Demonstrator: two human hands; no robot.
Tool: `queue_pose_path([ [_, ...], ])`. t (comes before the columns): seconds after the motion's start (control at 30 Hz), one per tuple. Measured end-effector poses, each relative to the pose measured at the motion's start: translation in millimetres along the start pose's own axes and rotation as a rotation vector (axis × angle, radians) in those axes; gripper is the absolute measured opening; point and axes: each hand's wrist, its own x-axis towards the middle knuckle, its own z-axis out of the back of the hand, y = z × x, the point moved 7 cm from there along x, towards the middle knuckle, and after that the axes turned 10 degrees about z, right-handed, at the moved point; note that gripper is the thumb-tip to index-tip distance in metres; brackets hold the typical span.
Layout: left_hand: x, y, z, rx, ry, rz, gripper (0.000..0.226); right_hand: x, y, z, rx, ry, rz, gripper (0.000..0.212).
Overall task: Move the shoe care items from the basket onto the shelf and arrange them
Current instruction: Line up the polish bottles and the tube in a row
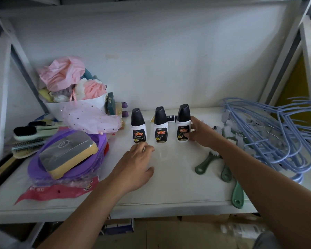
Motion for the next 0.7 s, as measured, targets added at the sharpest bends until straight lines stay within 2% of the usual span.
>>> queue_pose_path([
  [0.13, 0, 3, 0, 0.001, 0.010, 0.008, 0.054, -2, -1, 5, -0.070, 0.038, 0.003, 0.044],
  [0.2, 0, 4, 2, -0.005, 0.004, 0.012, 0.053, -2, -7, 13, -0.076, 0.044, -0.009, 0.052],
  [0.33, 0, 1, 14, -0.069, -0.077, 0.024, 0.040, 4, -18, 40, -0.068, -0.086, -0.048, 0.059],
  [0.47, 0, 4, 27, -0.178, -0.157, 0.046, 0.029, 31, -15, 57, -0.268, -0.141, 0.016, 0.055],
  [0.57, 2, 6, 30, -0.196, -0.185, 0.046, 0.028, 59, -2, 48, -0.338, -0.085, 0.071, 0.050],
  [0.7, 11, 10, 25, -0.199, -0.188, 0.063, 0.029, 89, 4, 31, -0.201, 0.006, 0.048, 0.039],
])
